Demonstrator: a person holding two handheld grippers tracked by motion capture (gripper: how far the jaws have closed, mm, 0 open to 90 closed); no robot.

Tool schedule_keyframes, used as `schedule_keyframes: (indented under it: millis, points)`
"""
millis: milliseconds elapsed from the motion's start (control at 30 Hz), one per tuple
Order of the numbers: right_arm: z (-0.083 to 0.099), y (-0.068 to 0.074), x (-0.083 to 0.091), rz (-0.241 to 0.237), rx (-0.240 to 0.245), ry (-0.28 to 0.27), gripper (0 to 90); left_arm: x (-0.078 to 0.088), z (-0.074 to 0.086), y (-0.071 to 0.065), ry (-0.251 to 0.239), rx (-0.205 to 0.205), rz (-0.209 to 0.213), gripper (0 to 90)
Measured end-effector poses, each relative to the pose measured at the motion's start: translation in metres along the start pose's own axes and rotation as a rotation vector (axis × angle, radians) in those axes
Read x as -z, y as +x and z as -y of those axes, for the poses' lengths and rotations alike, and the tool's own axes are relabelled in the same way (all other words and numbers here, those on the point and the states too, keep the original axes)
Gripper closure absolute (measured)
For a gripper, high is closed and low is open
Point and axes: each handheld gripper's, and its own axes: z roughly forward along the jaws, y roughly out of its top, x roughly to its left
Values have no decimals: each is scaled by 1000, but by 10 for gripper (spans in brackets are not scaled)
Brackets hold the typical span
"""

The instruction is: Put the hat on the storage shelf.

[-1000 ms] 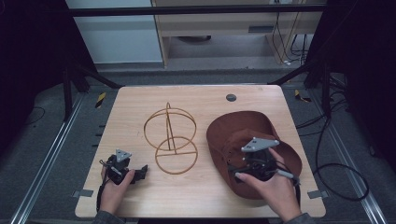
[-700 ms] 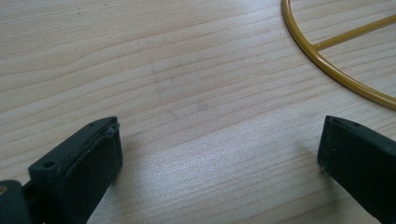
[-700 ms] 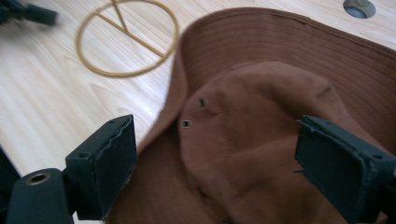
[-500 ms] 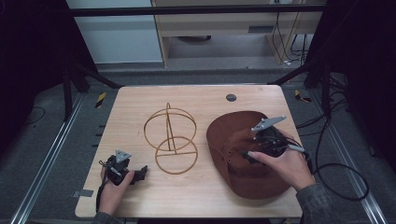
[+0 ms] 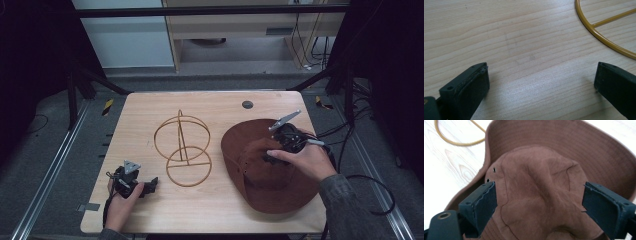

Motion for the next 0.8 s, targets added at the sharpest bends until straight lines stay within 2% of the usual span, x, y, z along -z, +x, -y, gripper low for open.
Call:
schedule_keyframes:
  millis: [233, 400, 633, 800]
  points:
    - [-3, -2, -9, -9, 16, 21, 171, 4, 4, -1, -1, -8, 7, 0]
    - [0, -9, -17, -8, 31, 55, 207, 5, 5, -1, 0, -12, 14, 0]
    - [3, -19, -23, -37, 24, 95, 233, 5, 5, -1, -1, -12, 13, 0]
    - [4, -18, -26, -45, 33, 103, 253, 5, 5, -1, -1, -12, 13, 0]
